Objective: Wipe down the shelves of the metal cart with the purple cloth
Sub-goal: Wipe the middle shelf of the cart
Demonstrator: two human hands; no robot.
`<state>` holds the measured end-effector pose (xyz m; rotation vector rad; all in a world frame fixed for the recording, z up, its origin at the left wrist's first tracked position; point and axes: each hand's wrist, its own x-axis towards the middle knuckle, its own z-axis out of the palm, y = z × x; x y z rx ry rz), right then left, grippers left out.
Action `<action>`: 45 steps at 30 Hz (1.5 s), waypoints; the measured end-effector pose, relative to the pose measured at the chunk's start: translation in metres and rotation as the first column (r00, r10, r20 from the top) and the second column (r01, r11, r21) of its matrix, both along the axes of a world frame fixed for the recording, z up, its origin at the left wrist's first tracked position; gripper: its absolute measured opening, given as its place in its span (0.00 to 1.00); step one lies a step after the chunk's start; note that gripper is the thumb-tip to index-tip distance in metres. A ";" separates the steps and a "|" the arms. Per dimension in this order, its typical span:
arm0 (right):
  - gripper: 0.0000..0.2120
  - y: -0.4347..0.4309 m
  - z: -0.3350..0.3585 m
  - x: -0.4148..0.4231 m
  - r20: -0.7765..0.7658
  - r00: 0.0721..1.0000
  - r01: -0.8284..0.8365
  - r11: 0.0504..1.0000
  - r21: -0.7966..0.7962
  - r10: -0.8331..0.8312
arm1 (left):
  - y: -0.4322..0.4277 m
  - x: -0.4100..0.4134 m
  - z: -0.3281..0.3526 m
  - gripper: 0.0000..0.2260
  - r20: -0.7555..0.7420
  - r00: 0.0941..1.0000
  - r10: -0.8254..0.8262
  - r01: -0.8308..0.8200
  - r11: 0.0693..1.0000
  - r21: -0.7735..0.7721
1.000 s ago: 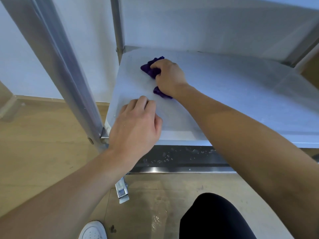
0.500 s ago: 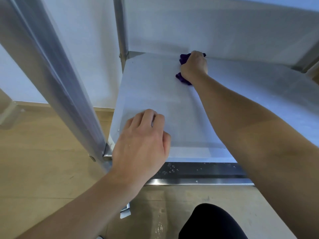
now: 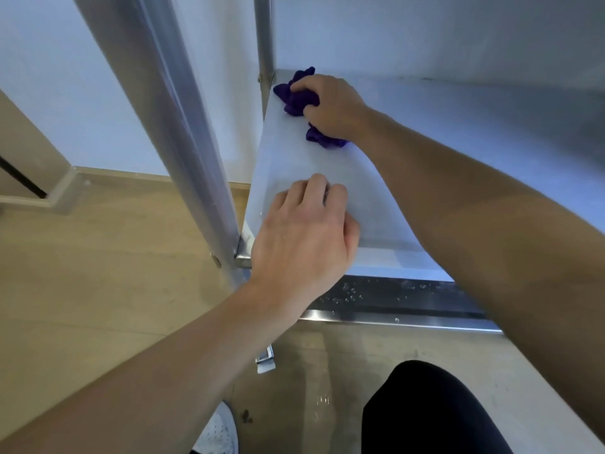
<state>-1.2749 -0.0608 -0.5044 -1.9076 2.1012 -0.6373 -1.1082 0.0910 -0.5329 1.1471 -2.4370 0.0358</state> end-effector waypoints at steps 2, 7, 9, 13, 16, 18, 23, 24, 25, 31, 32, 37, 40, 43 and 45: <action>0.24 0.011 0.000 0.004 0.015 0.998 -0.069 0.998 -0.005 0.069 | 0.000 0.000 0.000 0.15 0.009 1.000 0.011 -0.011 1.000 0.002; 0.23 0.050 -0.001 0.013 0.115 0.979 -0.165 0.986 -0.020 0.166 | 0.001 -0.001 0.001 0.15 -0.001 1.000 0.014 -0.014 1.000 -0.019; 0.23 0.064 -0.001 0.015 0.107 0.976 -0.188 0.982 -0.027 0.190 | 0.001 -0.002 0.002 0.15 -0.008 1.000 0.015 -0.015 1.000 -0.024; 0.22 0.087 -0.003 0.016 0.092 0.979 -0.177 0.982 -0.065 0.183 | 0.001 -0.002 0.002 0.16 -0.026 1.000 0.002 -0.003 0.998 -0.056; 0.22 0.102 -0.005 0.014 0.096 0.988 -0.114 0.990 -0.077 0.121 | 0.003 -0.003 0.003 0.16 -0.018 1.000 0.005 -0.007 0.998 -0.057; 0.22 0.111 -0.006 0.012 0.082 0.993 -0.077 0.993 -0.087 0.084 | 0.004 -0.004 0.005 0.16 -0.006 1.000 0.010 -0.010 0.999 -0.046; 0.21 0.128 -0.004 0.001 0.083 0.996 0.038 0.996 -0.078 -0.032 | 0.010 -0.012 0.009 0.16 0.030 1.000 -0.004 0.005 0.999 -0.040; 0.21 0.131 -0.003 -0.002 0.078 0.995 0.061 0.995 -0.075 -0.055 | 0.012 -0.015 0.010 0.16 0.028 1.000 -0.007 0.008 0.999 -0.037; 0.21 0.135 -0.003 -0.006 0.073 0.994 0.084 0.994 -0.077 -0.078 | 0.014 -0.018 0.011 0.16 0.027 1.000 -0.014 0.014 0.999 -0.032; 0.20 0.156 -0.003 -0.036 0.040 0.970 0.242 0.968 -0.066 -0.240 | 0.033 -0.040 0.013 0.16 0.021 0.993 -0.113 0.113 0.993 -0.013; 0.20 0.159 -0.002 -0.042 0.041 0.966 0.257 0.964 -0.062 -0.255 | 0.037 -0.046 0.013 0.16 0.030 0.990 -0.134 0.135 0.991 -0.012; 0.21 0.179 -0.001 -0.071 0.026 0.940 0.340 0.939 -0.054 -0.339 | 0.047 -0.072 0.008 0.16 0.049 0.975 -0.218 0.218 0.976 0.017; 0.21 0.189 -0.003 -0.090 0.033 0.920 0.391 0.919 -0.054 -0.390 | 0.051 -0.087 0.008 0.16 0.067 0.964 -0.258 0.258 0.966 0.018; 0.22 0.199 -0.006 -0.111 0.037 0.898 0.441 0.897 -0.046 -0.439 | 0.054 -0.096 0.009 0.14 0.086 0.958 -0.274 0.275 0.961 0.004; 0.22 0.206 -0.008 -0.126 0.025 0.880 0.475 0.879 -0.045 -0.475 | 0.053 -0.097 0.008 0.13 0.085 0.959 -0.271 0.272 0.962 0.002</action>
